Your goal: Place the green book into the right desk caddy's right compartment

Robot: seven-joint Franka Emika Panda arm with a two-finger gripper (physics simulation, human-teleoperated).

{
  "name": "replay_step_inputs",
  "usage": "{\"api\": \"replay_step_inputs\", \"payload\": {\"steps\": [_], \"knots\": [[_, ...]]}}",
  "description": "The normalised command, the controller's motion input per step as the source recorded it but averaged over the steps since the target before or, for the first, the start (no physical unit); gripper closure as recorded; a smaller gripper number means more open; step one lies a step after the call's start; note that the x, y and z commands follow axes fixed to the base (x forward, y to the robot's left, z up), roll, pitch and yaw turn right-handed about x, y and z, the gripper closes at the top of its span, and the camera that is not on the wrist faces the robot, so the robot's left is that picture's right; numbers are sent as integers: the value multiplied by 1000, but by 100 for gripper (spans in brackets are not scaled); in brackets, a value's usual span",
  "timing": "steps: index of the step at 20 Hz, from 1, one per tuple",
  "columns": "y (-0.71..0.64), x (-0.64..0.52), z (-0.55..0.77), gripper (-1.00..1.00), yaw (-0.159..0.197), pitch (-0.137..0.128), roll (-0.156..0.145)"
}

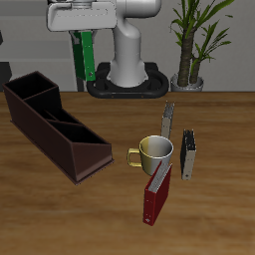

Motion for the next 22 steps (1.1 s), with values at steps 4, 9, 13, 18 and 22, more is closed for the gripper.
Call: {"api": "replay_step_inputs", "payload": {"steps": [4, 9, 13, 18, 22], "knots": [[-63, -224, -8, 100, 3, 38, -21], [-134, -156, -35, 100, 10, 27, -15], [-130, -156, 8, 100, 10, 5, -30], [-154, -143, -13, 100, 14, 15, -13], [-188, -123, -115, 100, 14, 5, -21]]}}
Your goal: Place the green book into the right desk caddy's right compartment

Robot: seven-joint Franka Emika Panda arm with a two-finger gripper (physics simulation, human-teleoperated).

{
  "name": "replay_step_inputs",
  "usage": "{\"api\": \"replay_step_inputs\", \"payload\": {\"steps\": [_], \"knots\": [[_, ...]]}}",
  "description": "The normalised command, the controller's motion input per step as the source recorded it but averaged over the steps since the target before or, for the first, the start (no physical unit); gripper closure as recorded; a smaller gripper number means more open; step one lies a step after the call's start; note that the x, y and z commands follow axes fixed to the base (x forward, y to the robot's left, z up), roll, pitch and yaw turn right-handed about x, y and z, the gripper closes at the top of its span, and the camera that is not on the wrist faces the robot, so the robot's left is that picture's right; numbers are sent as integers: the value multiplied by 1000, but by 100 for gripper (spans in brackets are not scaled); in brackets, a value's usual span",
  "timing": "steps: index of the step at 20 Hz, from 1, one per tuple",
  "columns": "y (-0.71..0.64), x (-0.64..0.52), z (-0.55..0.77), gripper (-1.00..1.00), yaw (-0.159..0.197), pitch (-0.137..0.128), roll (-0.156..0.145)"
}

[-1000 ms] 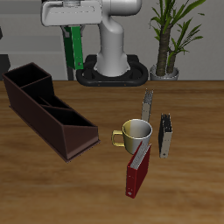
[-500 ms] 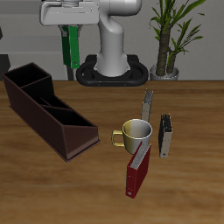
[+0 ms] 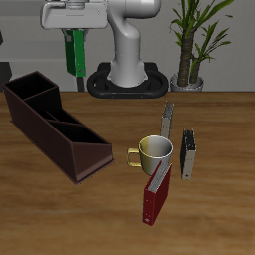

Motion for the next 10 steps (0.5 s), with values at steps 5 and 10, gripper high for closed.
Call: {"api": "replay_step_inputs", "payload": {"steps": [5, 10], "knots": [[-109, -66, -109, 100, 16, 14, -3], [-145, -103, -35, 100, 22, -3, -10]]}}
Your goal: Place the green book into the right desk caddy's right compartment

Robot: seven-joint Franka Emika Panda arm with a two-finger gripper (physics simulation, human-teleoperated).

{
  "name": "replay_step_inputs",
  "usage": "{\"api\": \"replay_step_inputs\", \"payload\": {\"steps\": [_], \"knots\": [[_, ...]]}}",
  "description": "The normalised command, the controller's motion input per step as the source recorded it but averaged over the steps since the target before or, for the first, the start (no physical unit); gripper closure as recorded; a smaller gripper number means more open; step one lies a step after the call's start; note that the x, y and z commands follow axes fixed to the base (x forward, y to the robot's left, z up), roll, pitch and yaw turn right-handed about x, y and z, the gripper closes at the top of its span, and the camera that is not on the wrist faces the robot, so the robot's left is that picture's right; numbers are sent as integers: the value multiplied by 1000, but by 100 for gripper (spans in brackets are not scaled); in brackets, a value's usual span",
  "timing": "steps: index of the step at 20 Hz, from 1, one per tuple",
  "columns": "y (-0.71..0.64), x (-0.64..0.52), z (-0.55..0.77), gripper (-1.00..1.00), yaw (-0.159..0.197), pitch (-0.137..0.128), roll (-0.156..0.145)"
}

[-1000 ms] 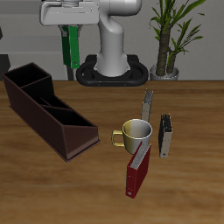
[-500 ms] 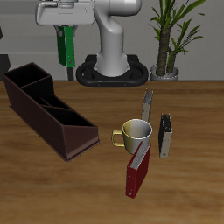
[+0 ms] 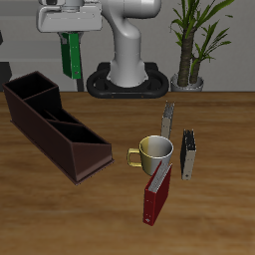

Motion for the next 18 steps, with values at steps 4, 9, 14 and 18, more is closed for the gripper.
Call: {"api": "replay_step_inputs", "payload": {"steps": [4, 9, 14, 18], "knots": [[-189, -128, -18, 100, 16, -12, -16], [-130, -114, 32, 100, -8, -3, -28], [-97, -189, 64, 100, 20, -16, -27], [-144, -219, 38, 100, 48, -5, -27]]}}
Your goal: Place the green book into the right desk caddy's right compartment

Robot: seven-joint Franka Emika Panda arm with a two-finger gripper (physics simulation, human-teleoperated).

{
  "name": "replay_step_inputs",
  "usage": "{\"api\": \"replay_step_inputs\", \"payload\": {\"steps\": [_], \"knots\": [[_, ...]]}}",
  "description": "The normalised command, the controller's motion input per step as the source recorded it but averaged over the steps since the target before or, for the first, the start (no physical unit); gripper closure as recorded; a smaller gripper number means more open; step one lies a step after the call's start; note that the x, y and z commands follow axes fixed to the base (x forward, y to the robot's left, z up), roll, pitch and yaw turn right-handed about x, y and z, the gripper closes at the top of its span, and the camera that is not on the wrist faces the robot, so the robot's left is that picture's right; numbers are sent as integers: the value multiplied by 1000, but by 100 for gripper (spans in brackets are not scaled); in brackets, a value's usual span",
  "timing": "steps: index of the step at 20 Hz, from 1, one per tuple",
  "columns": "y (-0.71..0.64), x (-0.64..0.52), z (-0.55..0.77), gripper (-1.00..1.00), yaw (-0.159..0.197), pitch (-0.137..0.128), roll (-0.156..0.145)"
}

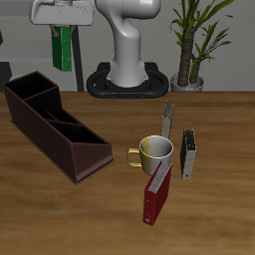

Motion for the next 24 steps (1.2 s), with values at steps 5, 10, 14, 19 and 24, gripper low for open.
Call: {"api": "replay_step_inputs", "payload": {"steps": [5, 10, 14, 19, 24], "knots": [[-154, -211, 58, 100, 0, 1, -31], [-89, -222, 70, 100, -4, -24, -35], [-198, -176, 58, 100, -11, -7, -64], [-240, -10, 89, 100, -3, 9, -38], [-255, 39, 26, 100, -23, 23, -50]]}}
